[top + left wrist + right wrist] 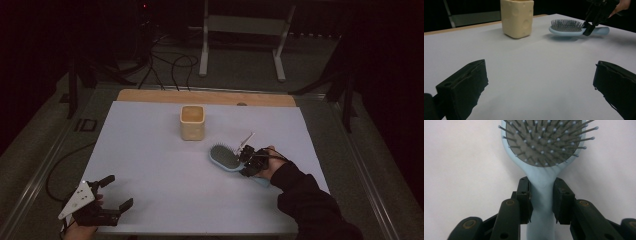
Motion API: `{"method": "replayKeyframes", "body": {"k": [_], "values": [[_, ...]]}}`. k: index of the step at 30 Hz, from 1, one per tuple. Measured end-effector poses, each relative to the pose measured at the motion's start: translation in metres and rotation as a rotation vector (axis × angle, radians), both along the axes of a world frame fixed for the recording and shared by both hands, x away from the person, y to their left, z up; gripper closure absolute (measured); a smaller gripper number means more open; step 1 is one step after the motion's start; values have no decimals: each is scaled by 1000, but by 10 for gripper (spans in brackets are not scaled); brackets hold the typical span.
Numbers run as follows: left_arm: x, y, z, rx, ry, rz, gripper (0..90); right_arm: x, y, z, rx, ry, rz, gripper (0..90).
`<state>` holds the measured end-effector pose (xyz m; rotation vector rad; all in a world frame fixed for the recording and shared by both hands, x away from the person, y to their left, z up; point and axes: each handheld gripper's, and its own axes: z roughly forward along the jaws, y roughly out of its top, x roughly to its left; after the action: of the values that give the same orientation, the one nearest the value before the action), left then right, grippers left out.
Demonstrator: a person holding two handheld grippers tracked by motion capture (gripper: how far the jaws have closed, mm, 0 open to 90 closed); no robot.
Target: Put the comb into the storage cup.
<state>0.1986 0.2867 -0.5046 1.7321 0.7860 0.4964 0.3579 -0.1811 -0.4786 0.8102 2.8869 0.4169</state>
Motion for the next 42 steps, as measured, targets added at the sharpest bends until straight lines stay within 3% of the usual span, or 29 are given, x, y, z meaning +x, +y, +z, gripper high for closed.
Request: {"method": "replayKeyframes", "body": {"k": [3, 7, 15, 24, 30, 37, 42], "values": [[0, 0, 0, 3, 0, 0, 0, -1, 0, 6, 17, -28, -2, 699], [0, 0, 0, -3, -2, 1, 0, -4, 1, 18, 81, -61, -5, 699], [0, 0, 0, -1, 1, 2, 0, -8, 4, 26, 162, -96, -19, 699], [0, 0, 0, 0, 1, 2, 0, -10, 2, 40, 300, -188, -64, 699], [0, 0, 0, -1, 2, 3, 0, -11, 3, 54, 397, -286, -87, 699], [0, 0, 0, -3, 1, 2, 0, -8, 6, 71, 501, -364, -106, 699], [0, 0, 0, -1, -1, 1, 0, -5, 11, 80, 555, -386, -117, 699]]}}
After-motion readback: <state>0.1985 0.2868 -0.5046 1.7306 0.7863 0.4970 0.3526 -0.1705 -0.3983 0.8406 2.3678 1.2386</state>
